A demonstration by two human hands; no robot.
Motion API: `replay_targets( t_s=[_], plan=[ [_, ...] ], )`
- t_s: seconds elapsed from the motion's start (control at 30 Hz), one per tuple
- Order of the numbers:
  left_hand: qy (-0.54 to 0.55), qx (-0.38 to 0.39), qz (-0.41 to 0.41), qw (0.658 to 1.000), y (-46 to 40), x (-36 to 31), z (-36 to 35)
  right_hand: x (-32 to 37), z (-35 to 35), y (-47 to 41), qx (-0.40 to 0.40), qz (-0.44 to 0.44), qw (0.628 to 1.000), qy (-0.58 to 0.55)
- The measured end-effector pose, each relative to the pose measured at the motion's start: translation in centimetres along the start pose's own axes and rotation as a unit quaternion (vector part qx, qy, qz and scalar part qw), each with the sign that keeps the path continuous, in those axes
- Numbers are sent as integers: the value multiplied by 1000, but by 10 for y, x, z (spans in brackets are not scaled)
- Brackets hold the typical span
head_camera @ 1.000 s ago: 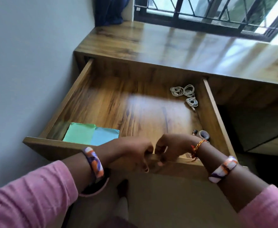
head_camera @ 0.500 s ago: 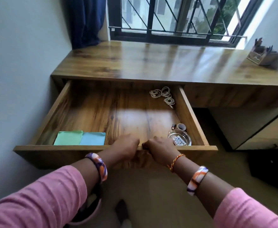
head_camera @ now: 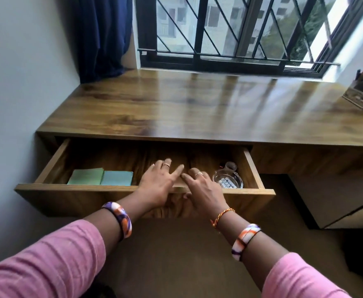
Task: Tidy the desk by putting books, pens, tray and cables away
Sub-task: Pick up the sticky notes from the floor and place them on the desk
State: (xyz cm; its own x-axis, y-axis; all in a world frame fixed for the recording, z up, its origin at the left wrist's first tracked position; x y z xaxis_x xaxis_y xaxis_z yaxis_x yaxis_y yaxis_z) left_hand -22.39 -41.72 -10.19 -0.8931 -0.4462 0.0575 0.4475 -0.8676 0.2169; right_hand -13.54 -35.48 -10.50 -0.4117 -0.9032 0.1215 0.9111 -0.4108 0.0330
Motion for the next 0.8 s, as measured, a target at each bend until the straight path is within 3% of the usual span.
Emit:
replay_targets(
  t_s=[0.1, 0.2, 0.3, 0.33, 0.57, 0.7, 0.8],
  plan=[
    [-28, -24, 28, 999, -38, 17, 15, -17, 2, -37, -18, -37, 999, -11],
    [-34, -37, 37, 998, -73, 34, 26, -25, 15, -72, -93, -49, 993, 46],
    [-11, -51, 20, 998, -97, 44, 31, -35, 5, -101, -51, -50, 996, 53],
    [7, -65, 14, 998, -101, 45, 31, -37, 5, -109, -71, -48, 994, 62],
    [54, -246, -17, 968, -112, 55, 43, -43, 12, -143, -196, -42, 975, 95],
    [42, -241, 7, 970, -124, 53, 43, -44, 17, -152, -235, -35, 965, 108],
    [47, -179, 26, 982, -128, 52, 42, -42, 19, -151, -237, -24, 967, 86]
  ],
)
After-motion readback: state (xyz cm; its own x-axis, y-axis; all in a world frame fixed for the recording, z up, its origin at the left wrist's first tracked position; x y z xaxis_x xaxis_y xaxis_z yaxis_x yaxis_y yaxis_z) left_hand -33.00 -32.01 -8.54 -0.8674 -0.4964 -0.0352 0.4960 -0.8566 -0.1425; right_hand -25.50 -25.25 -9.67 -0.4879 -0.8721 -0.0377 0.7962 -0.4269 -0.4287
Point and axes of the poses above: each hand's wrist, its own y-axis away from the middle knuckle, its own z-axis out of the back of the hand, x = y × z, the point moved 6 cm from there along -y, towards the middle knuckle, and after that the axes turned 4 degrees about x, right-handed, at the moved point
